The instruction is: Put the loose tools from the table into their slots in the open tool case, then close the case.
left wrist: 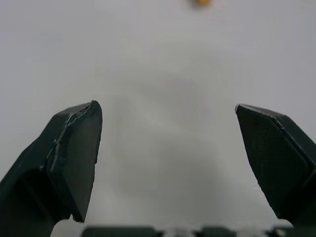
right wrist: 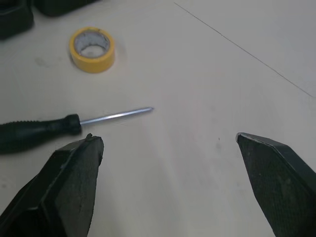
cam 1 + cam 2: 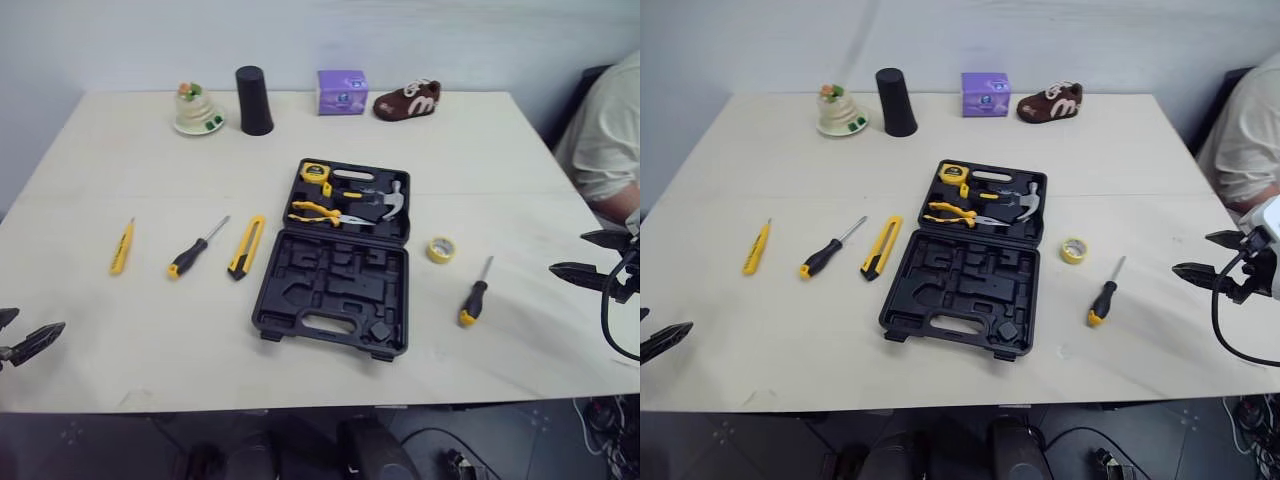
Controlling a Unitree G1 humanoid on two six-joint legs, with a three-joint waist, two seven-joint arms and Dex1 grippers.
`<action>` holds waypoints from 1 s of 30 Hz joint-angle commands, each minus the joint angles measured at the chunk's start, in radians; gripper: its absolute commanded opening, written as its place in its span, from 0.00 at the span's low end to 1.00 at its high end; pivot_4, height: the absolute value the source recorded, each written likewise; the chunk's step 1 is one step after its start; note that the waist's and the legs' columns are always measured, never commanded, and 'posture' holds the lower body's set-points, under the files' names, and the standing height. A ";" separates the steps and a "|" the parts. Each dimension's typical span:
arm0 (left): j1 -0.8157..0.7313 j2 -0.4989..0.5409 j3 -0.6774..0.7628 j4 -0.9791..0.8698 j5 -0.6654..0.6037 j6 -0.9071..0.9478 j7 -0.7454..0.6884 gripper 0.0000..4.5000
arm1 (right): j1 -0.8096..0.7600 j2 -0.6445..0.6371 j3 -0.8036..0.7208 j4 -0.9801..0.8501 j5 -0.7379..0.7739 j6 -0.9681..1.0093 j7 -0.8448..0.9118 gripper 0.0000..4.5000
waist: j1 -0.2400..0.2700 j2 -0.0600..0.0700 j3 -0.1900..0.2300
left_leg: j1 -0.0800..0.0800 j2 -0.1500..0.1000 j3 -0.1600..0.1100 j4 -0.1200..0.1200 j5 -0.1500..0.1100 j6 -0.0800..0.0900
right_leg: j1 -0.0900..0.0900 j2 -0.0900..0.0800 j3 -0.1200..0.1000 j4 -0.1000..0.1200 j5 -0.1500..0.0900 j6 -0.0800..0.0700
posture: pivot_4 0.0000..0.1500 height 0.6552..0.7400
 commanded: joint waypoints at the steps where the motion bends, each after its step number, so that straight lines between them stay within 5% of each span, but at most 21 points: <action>1: -0.009 0.005 -0.001 -0.008 0.004 -0.006 0.003 1.00 | 0.009 -0.014 -0.034 -0.026 0.007 0.000 0.002 1.00 | 0.014 0.000 0.000 | 0.000 0.000 0.000 0.001 0.000 0.000 | -0.001 0.000 0.001 0.002 0.000 0.000 | 1.00 0.89; 12: -0.071 0.016 -0.040 -0.102 -0.032 0.053 -0.017 1.00 | 0.086 0.002 -0.106 -0.135 0.039 0.059 -0.046 1.00 | 0.024 0.000 0.000 | 0.000 0.002 0.008 -0.001 -0.003 -0.001 | -0.006 0.002 0.008 0.004 -0.001 -0.002 | 1.00 0.89; 18: -0.275 0.001 -0.224 -0.334 -0.088 0.167 -0.029 0.94 | 0.016 0.081 -0.035 -0.379 0.090 0.224 -0.156 1.00 | 0.026 0.000 0.000 | 0.001 0.004 0.009 0.003 -0.003 -0.001 | -0.006 0.004 0.009 0.006 0.000 -0.002 | 1.00 0.89; 21: -0.403 -0.025 -0.384 -0.414 -0.067 0.203 -0.026 0.73 | -0.016 0.139 0.034 -0.435 0.076 0.248 -0.190 0.81 | 0.026 0.000 0.000 | 0.000 0.005 0.010 0.003 -0.003 -0.002 | -0.006 0.006 0.010 0.005 0.000 -0.002 | 1.00 0.89; 27: -0.705 -0.161 -0.665 -0.321 0.059 0.203 0.003 0.08 | -0.125 0.240 0.206 -0.494 0.007 0.316 -0.284 0.12 | 0.029 0.000 0.000 | -0.002 0.005 0.015 0.007 -0.002 -0.006 | -0.009 0.010 0.015 0.005 0.000 0.000 | 1.00 0.89; 30: -0.828 -0.236 -0.756 -0.214 0.127 0.179 0.012 0.00 | -0.160 0.257 0.278 -0.482 -0.043 0.314 -0.300 0.01 | 0.031 0.000 0.000 | -0.002 0.005 0.022 0.008 -0.002 -0.006 | -0.012 0.013 0.017 0.005 0.001 0.002 | 1.00 0.89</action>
